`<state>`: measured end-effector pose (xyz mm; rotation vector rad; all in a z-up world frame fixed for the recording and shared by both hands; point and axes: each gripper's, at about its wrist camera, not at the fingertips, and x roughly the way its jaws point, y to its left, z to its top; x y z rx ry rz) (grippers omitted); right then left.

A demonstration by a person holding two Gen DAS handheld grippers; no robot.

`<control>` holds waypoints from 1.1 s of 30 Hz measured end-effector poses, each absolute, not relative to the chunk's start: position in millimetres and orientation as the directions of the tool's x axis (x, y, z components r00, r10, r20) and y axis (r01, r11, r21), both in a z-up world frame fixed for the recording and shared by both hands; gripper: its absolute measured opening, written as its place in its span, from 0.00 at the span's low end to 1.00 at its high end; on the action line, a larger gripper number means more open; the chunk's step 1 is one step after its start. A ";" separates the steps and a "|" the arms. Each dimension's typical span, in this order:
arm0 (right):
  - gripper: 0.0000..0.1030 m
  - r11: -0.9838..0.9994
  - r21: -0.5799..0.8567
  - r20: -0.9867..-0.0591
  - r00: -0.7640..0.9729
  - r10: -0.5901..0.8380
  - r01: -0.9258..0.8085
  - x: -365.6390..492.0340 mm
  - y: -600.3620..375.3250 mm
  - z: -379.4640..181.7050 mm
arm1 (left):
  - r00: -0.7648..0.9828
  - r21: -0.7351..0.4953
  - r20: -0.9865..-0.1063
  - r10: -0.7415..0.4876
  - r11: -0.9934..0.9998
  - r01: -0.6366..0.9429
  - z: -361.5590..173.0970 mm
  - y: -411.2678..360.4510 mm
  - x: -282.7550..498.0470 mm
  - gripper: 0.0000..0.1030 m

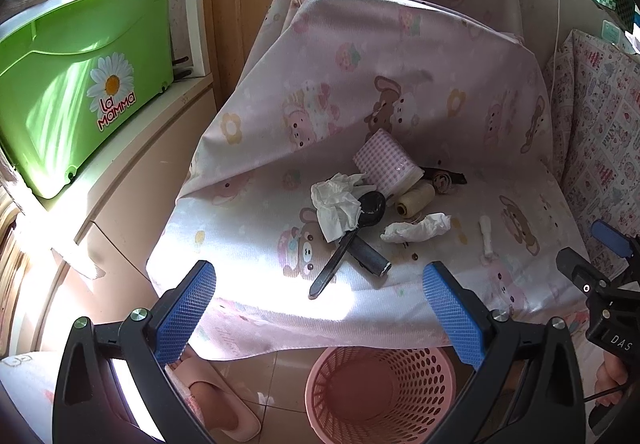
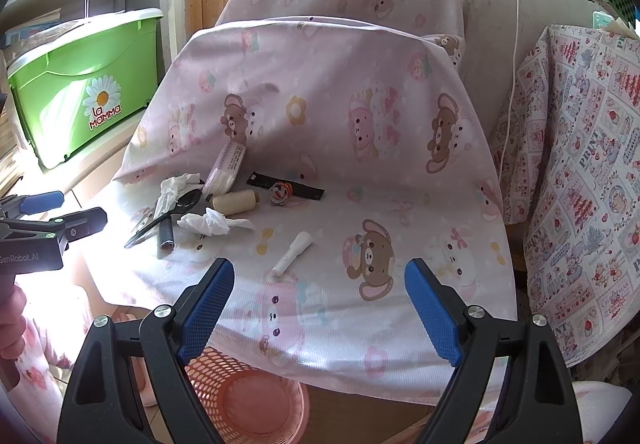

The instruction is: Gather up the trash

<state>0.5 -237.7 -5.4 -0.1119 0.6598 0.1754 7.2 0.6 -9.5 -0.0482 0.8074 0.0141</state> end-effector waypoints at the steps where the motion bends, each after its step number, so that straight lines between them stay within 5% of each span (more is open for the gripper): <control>1: 0.86 0.979 -0.048 -0.618 0.776 0.126 -0.197 0.3 -237.7 -5.6 | 0.690 -0.038 -0.724 -0.006 0.999 -0.031 -9.8 1.1 7.3 0.99; 33: 0.86 0.977 -0.056 -0.622 0.773 0.128 -0.206 -0.1 -234.2 -8.9 | 0.677 -0.028 -0.736 0.003 0.999 -0.035 -14.4 0.8 9.4 0.99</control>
